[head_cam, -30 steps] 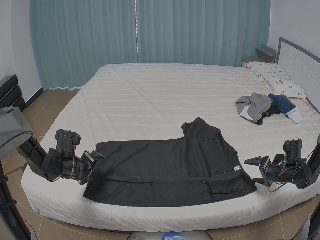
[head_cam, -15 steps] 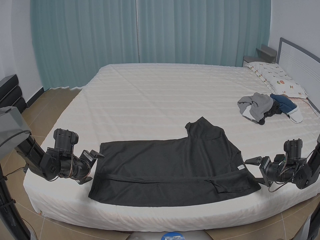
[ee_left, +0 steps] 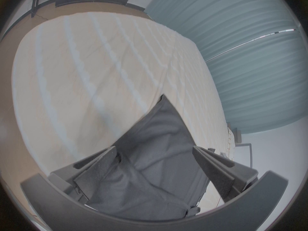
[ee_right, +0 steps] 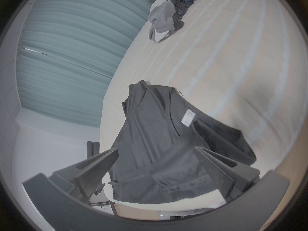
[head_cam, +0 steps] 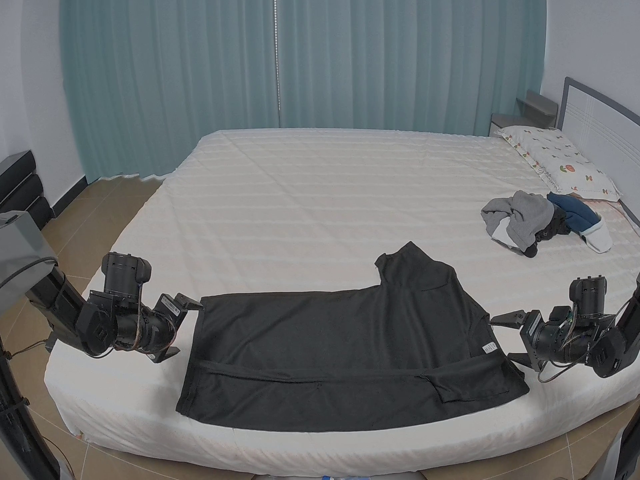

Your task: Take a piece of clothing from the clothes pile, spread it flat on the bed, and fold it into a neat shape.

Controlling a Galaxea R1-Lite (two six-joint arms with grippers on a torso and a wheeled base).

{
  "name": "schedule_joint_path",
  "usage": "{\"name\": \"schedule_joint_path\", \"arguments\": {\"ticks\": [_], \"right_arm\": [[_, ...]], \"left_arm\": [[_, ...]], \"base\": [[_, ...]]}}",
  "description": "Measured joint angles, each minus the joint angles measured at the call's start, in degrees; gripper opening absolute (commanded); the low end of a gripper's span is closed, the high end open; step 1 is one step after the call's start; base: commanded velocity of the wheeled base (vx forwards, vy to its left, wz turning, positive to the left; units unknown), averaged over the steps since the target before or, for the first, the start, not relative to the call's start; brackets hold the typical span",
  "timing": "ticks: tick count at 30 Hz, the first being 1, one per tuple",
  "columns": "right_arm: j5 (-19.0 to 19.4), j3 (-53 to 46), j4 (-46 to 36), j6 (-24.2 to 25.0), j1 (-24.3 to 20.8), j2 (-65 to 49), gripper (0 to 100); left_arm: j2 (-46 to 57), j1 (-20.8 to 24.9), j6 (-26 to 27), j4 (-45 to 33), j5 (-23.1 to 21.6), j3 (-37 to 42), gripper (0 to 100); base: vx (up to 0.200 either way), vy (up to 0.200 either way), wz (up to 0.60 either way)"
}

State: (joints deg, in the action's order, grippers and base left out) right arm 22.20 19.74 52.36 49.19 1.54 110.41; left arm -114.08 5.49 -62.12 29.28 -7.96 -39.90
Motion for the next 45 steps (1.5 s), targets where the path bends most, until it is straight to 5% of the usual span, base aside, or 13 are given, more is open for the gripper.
{"name": "schedule_joint_path", "arguments": {"ticks": [24, 45], "right_arm": [[0.0, 0.0, 0.0, -0.1, 0.0, 0.2, 100], [0.0, 0.4, 0.0, -0.5, -0.4, 1.4, 100]], "left_arm": [[-13.3, -2.2, 13.2, -0.2, -0.2, -21.7, 100], [-23.1, -1.8, 14.2, 0.6, -0.2, -29.4, 100]], "base": [[0.000, 0.000, 0.00], [0.000, 0.000, 0.00]]}}
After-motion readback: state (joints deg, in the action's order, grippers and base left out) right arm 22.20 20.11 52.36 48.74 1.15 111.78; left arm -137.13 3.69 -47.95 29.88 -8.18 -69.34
